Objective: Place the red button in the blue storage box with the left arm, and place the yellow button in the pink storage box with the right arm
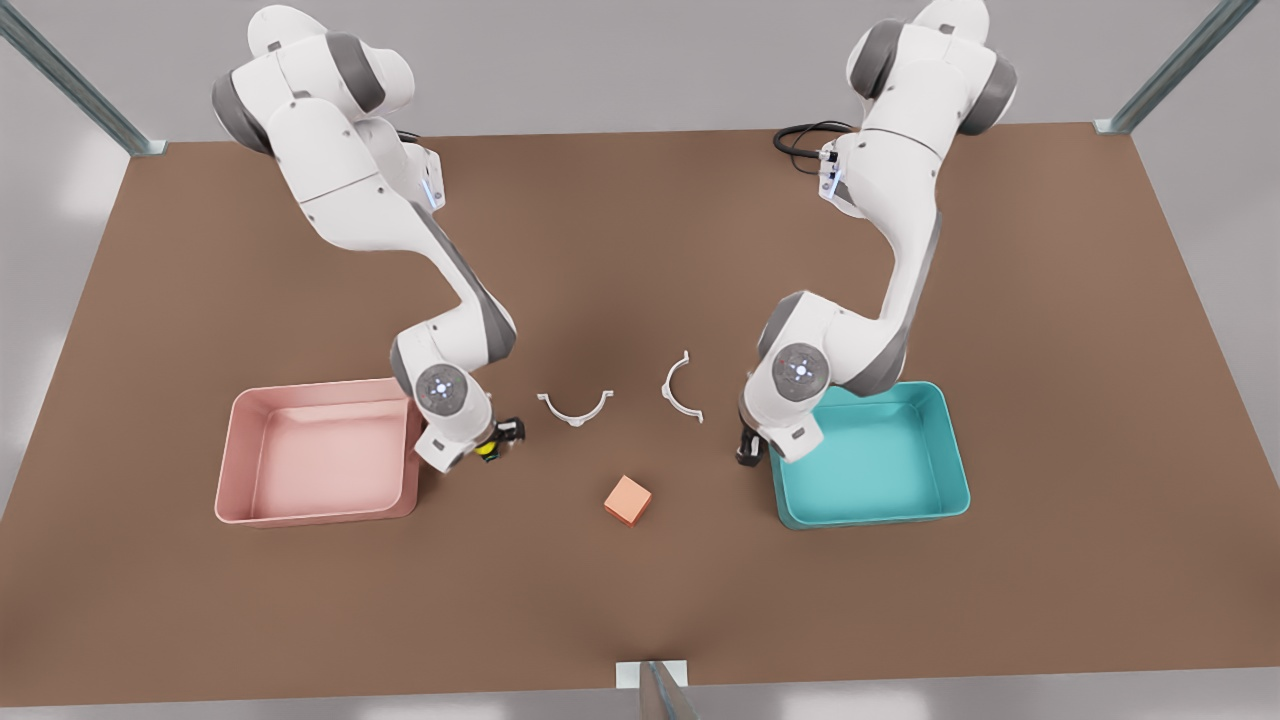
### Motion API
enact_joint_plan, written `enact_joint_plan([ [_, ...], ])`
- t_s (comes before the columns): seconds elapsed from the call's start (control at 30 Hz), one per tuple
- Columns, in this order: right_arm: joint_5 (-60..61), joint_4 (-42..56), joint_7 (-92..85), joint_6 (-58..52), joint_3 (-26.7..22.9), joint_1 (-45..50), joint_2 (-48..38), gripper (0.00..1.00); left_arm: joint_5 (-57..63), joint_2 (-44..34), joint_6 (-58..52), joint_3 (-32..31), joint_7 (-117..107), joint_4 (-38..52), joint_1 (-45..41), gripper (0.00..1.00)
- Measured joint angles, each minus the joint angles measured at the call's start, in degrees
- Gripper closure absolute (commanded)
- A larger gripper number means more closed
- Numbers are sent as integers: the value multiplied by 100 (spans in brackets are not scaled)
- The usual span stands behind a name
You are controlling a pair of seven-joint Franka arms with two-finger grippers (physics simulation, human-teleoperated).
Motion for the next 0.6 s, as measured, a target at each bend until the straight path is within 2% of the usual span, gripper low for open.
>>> enact_joint_plan([
  [0.3,-3,-249,318,638,37,-96,156,2,-28,451,268,17,-1122,-67,0,0],
  [0.37,-5,-244,367,772,19,-105,201,22,55,471,382,17,-1258,-107,-7,0],
  [0.6,-24,-266,498,1041,-1,-106,285,36,288,622,645,20,-1535,-133,6,0],
])
